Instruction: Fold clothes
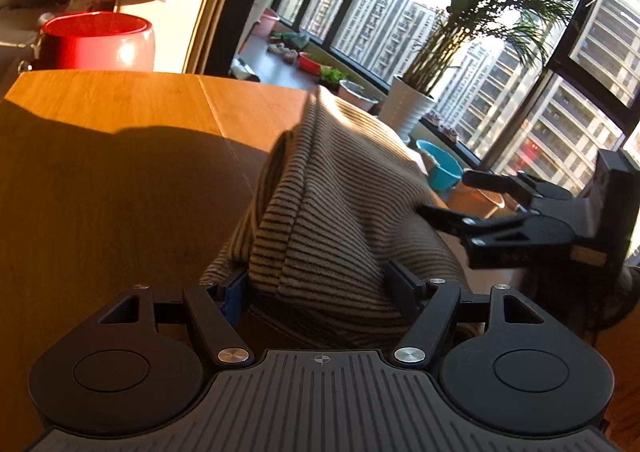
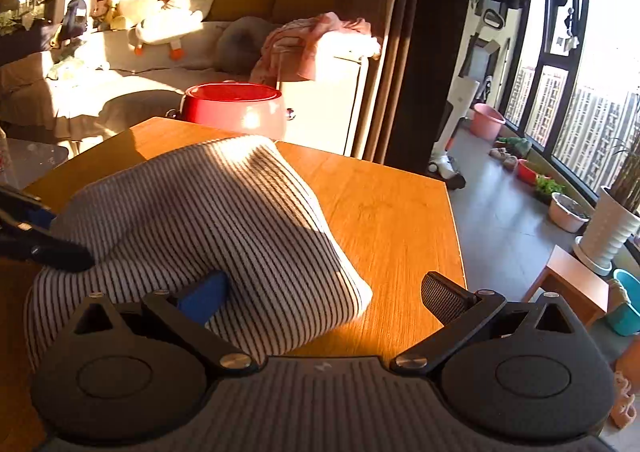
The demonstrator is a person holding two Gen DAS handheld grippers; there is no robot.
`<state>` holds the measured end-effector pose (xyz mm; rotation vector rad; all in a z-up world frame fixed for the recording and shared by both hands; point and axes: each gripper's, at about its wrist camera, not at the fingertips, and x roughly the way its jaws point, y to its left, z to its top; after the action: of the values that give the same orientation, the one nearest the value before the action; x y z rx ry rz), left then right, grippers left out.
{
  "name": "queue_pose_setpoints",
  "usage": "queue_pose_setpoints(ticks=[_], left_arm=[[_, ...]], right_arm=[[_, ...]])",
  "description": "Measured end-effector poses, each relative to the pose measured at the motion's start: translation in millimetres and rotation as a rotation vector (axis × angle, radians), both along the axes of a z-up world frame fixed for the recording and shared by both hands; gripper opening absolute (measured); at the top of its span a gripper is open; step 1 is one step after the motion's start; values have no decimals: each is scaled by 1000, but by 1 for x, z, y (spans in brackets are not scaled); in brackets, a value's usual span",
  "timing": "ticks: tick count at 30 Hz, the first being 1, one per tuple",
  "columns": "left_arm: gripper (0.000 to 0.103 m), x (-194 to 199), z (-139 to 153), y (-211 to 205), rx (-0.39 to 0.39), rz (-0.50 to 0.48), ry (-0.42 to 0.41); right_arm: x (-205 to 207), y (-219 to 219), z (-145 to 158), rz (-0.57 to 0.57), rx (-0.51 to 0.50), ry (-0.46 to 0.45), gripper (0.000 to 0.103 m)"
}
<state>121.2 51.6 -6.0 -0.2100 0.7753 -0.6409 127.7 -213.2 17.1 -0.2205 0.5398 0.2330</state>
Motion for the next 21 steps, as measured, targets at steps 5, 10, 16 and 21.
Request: queue_pose_setpoints(ticks=[5, 10, 16, 21], left_arm=[[79, -22, 4, -25, -21, -121, 8], [79, -24, 11, -24, -26, -114, -7], [80, -20, 10, -21, -13, -84, -3], [79, -23, 22, -3, -56, -45, -48]], right_arm=[[17, 0, -1, -79, -11, -27, 103], [-2, -8, 23, -40, 130, -81, 103], [-4, 18, -14, 8, 52, -5, 103], [-3, 12, -17, -9, 113, -1, 103]])
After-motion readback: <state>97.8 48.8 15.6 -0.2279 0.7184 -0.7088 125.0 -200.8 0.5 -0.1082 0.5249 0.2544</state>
